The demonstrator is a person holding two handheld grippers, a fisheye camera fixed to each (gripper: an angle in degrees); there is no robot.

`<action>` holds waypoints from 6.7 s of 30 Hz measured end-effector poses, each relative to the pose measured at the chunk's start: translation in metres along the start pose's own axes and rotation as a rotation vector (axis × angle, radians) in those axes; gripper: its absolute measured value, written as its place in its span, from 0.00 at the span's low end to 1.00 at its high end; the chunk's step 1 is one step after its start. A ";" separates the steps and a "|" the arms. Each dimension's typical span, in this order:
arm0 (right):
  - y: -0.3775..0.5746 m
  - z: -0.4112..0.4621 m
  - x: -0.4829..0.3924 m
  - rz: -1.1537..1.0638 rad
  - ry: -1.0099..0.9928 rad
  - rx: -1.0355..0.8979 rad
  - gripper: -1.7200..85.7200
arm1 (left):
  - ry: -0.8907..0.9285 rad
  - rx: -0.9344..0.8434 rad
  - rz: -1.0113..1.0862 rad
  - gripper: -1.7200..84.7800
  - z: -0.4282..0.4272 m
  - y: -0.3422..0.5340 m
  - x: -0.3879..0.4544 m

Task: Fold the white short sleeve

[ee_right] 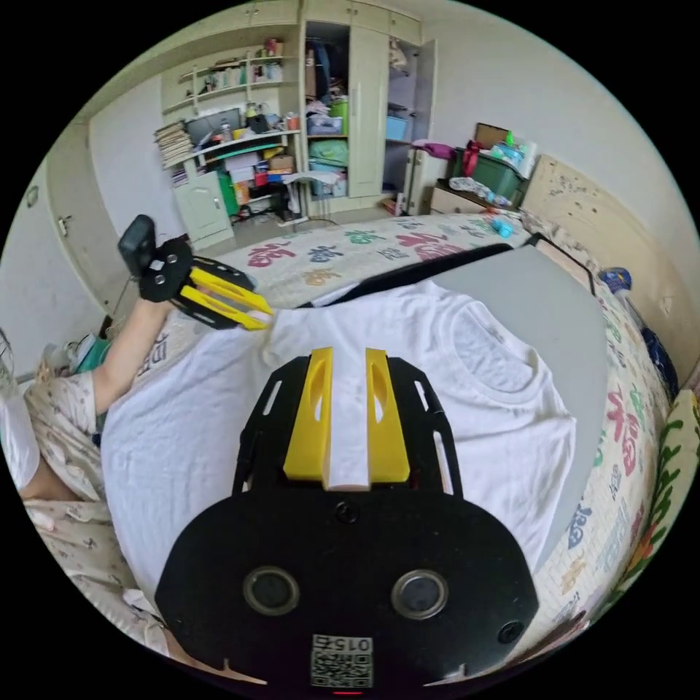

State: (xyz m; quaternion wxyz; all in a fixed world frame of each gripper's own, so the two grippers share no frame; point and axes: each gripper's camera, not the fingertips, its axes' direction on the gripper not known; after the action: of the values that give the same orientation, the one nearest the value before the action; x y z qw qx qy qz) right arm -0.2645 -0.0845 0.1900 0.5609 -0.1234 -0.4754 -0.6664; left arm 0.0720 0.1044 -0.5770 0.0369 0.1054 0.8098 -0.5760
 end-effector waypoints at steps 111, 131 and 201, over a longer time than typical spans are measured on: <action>-0.289 0.042 0.032 0.558 0.401 -0.217 0.15 | 0.035 -0.200 -0.549 0.12 0.270 -0.012 -0.313; -0.132 -0.323 -0.439 0.122 0.229 0.241 0.07 | 0.054 0.448 -0.195 0.03 -0.178 0.128 -0.026; 0.042 -0.454 0.083 1.118 -0.146 0.608 0.02 | 0.341 0.287 -0.909 0.03 0.270 0.195 0.147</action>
State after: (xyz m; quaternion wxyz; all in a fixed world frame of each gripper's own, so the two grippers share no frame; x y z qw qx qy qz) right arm -0.0890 -0.4837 0.0341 0.7998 -0.2333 -0.5442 -0.0985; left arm -0.0469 -0.0696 -0.8743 -0.3651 -0.1612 0.6809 -0.6141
